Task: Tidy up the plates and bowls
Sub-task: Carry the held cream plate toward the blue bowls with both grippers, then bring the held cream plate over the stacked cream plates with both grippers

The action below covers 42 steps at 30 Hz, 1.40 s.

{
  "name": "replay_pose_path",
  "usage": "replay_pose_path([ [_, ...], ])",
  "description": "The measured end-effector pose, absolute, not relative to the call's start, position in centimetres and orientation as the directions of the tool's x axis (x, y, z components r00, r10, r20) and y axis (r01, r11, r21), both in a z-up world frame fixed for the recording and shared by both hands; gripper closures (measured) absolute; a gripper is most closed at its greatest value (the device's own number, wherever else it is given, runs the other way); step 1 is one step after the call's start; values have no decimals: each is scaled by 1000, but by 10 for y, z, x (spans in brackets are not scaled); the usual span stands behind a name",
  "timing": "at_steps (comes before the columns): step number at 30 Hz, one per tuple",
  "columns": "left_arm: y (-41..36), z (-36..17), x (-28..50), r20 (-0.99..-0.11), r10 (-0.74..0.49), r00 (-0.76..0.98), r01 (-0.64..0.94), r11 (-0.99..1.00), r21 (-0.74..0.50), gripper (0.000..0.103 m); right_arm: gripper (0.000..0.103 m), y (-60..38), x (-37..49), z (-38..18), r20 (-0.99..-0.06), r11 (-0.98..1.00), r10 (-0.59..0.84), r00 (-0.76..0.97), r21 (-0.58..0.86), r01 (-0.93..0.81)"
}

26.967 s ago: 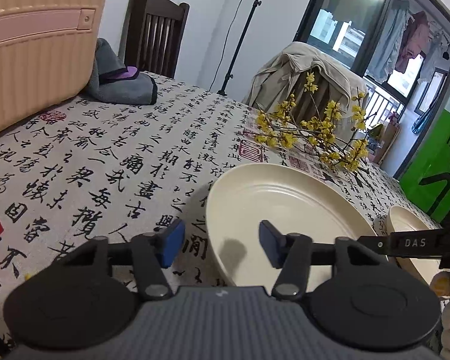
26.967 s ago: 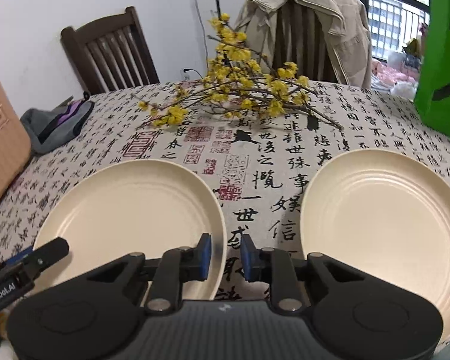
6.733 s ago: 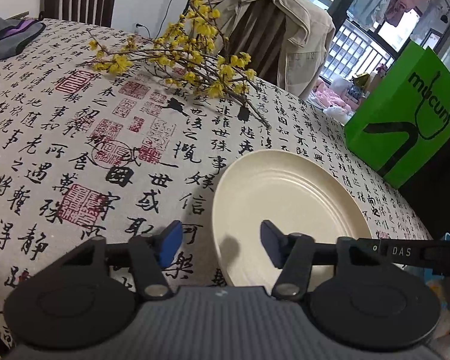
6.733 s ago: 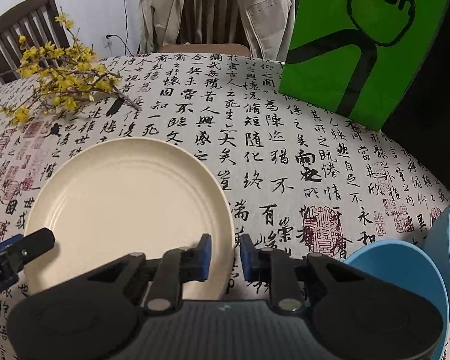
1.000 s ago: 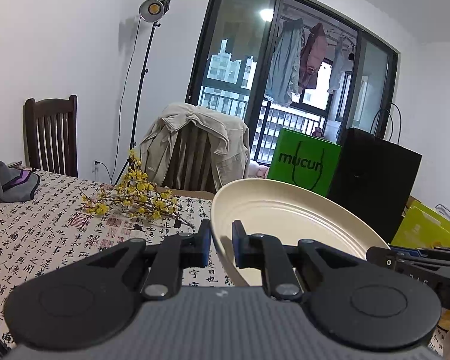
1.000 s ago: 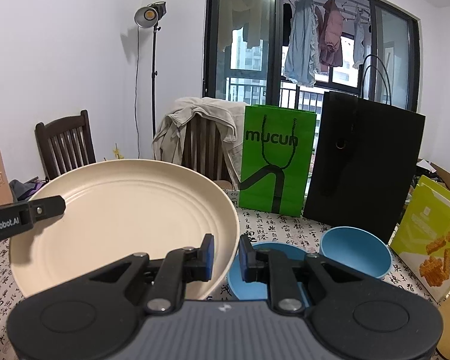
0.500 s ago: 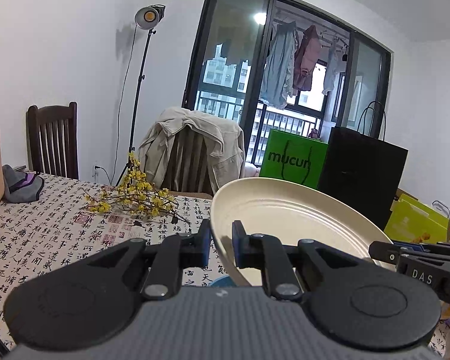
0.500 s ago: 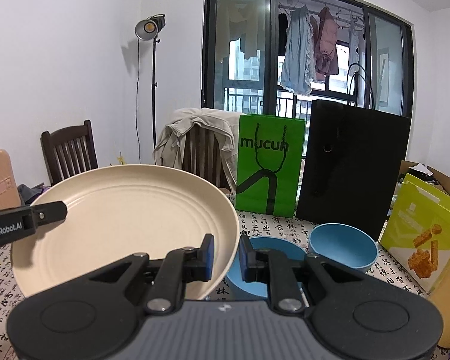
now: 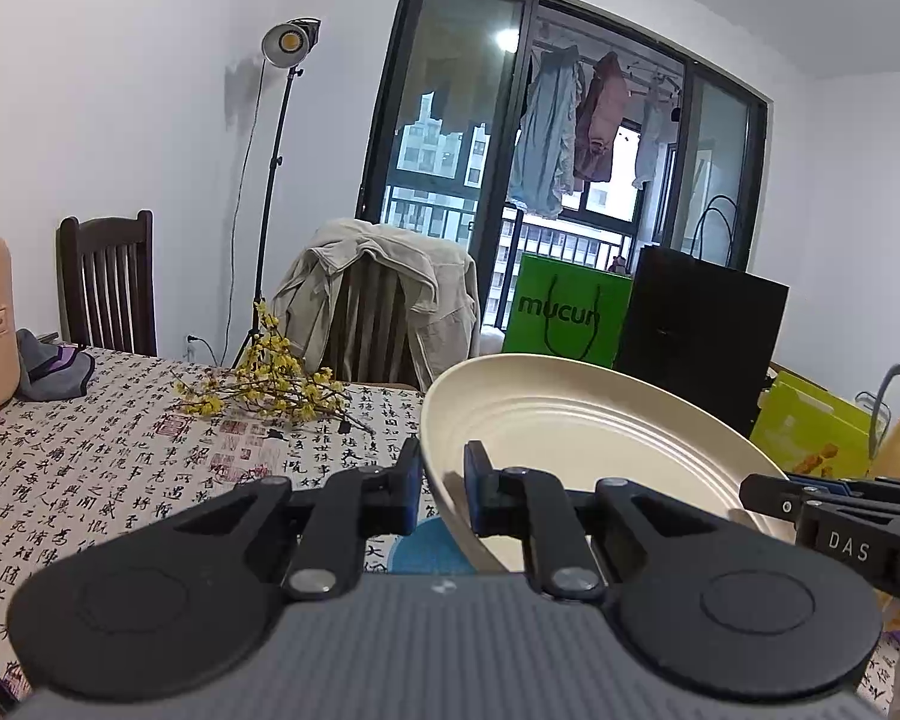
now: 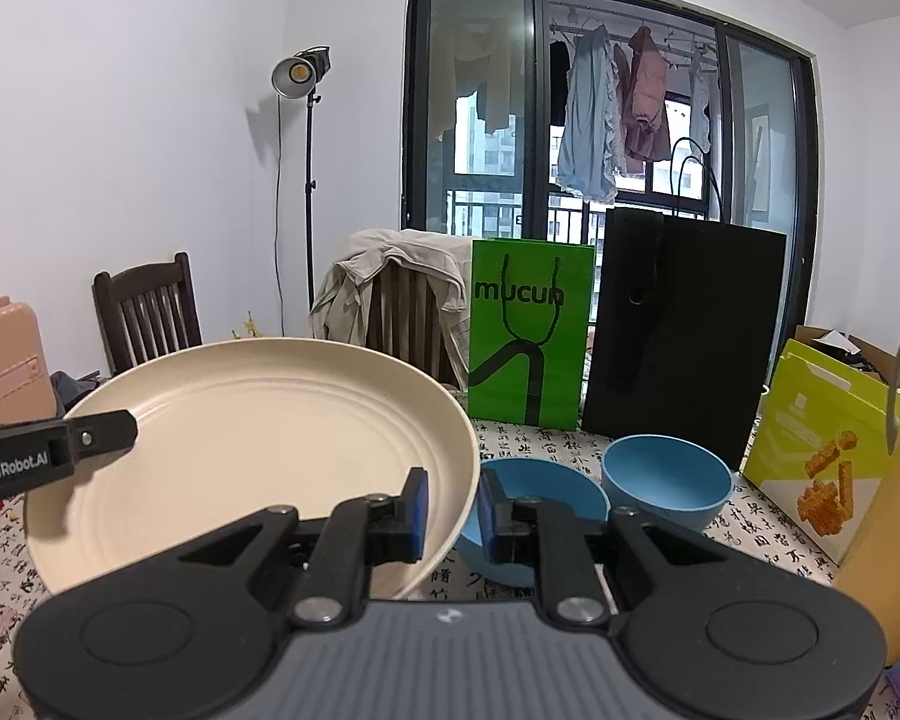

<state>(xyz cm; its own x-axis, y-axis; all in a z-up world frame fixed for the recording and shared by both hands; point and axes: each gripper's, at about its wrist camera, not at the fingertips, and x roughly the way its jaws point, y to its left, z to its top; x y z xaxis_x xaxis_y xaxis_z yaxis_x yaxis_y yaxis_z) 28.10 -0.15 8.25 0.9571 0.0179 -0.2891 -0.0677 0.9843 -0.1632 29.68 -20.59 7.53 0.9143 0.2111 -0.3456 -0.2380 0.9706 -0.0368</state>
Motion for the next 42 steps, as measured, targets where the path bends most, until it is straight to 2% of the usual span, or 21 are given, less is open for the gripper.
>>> replay_pose_path([
  [22, -11, 72, 234, -288, -25, 957, -16, 990, -137, 88, 86, -220, 242, 64, -333, 974, 198, 922, -35, -222],
  [42, -18, 47, 216, -331, -49, 942, 10, 993, -118, 88, 86, -229, 224, 40, -360, 976, 197, 912, -17, -217],
])
